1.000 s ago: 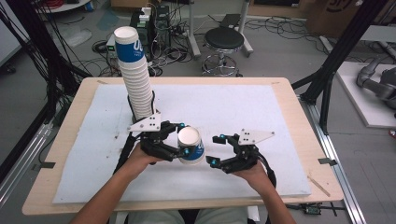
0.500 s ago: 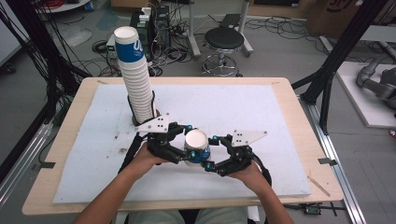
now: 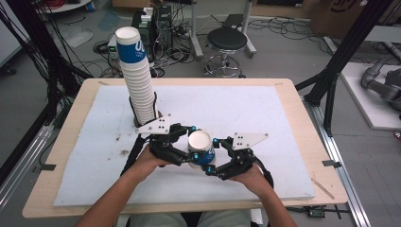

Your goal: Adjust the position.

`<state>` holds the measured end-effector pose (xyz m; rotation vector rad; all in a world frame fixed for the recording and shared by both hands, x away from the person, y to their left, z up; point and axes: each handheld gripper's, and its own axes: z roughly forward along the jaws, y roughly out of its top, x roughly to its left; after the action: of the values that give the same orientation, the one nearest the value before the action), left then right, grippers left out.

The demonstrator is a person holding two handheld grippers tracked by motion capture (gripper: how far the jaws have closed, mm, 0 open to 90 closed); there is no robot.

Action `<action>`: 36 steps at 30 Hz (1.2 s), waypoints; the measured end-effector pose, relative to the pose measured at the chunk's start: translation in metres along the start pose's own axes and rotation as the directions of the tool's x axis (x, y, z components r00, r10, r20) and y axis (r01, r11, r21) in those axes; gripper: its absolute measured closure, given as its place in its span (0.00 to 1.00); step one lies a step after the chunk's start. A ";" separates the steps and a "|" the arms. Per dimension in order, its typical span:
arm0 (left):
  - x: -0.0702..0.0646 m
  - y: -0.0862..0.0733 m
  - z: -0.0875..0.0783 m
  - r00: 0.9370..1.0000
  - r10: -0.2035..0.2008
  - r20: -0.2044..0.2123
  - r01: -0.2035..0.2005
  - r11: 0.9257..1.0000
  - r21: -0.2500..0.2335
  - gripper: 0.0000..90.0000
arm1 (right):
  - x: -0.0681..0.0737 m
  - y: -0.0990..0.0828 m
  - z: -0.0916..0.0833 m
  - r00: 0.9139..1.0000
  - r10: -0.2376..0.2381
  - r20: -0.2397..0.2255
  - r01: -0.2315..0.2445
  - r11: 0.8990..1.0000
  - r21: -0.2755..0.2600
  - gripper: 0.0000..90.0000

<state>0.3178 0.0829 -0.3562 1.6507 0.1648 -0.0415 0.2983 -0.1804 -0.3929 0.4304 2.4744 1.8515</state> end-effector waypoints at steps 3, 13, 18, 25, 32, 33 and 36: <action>0.000 0.000 0.000 1.000 0.004 0.003 -0.004 1.000 -0.007 0.33 | 0.001 0.001 -0.002 1.000 -0.019 0.003 0.019 1.000 0.004 0.24; 0.000 0.000 -0.002 1.000 -0.002 0.003 0.002 1.000 0.031 0.34 | 0.001 0.008 -0.004 0.998 -0.065 -0.005 0.065 0.995 0.078 0.36; -0.003 0.001 -0.005 0.998 -0.039 -0.047 0.043 0.995 0.090 0.21 | 0.003 0.013 -0.005 0.996 -0.094 -0.003 0.094 0.985 0.145 0.38; -0.003 0.002 -0.012 0.996 -0.032 -0.079 0.045 0.985 0.166 0.18 | 0.002 0.025 -0.013 0.993 -0.119 0.009 0.115 0.972 0.204 0.38; 0.000 0.009 -0.020 0.997 -0.007 -0.081 0.023 0.981 0.193 0.18 | 0.001 0.041 -0.020 0.985 -0.175 0.013 0.163 0.938 0.305 0.38; 0.000 0.011 -0.021 0.997 -0.004 -0.078 0.019 0.979 0.202 0.18 | 0.000 0.042 -0.019 0.984 -0.179 0.008 0.167 0.934 0.316 0.38; 0.000 0.013 -0.021 0.998 0.006 -0.064 0.009 0.975 0.223 0.18 | -0.001 0.045 -0.016 0.982 -0.187 -0.004 0.174 0.907 0.383 0.38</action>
<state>0.3182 0.1026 -0.3412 1.8780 0.2171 -0.0078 0.3060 -0.1838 -0.3456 0.2234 2.7456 1.2830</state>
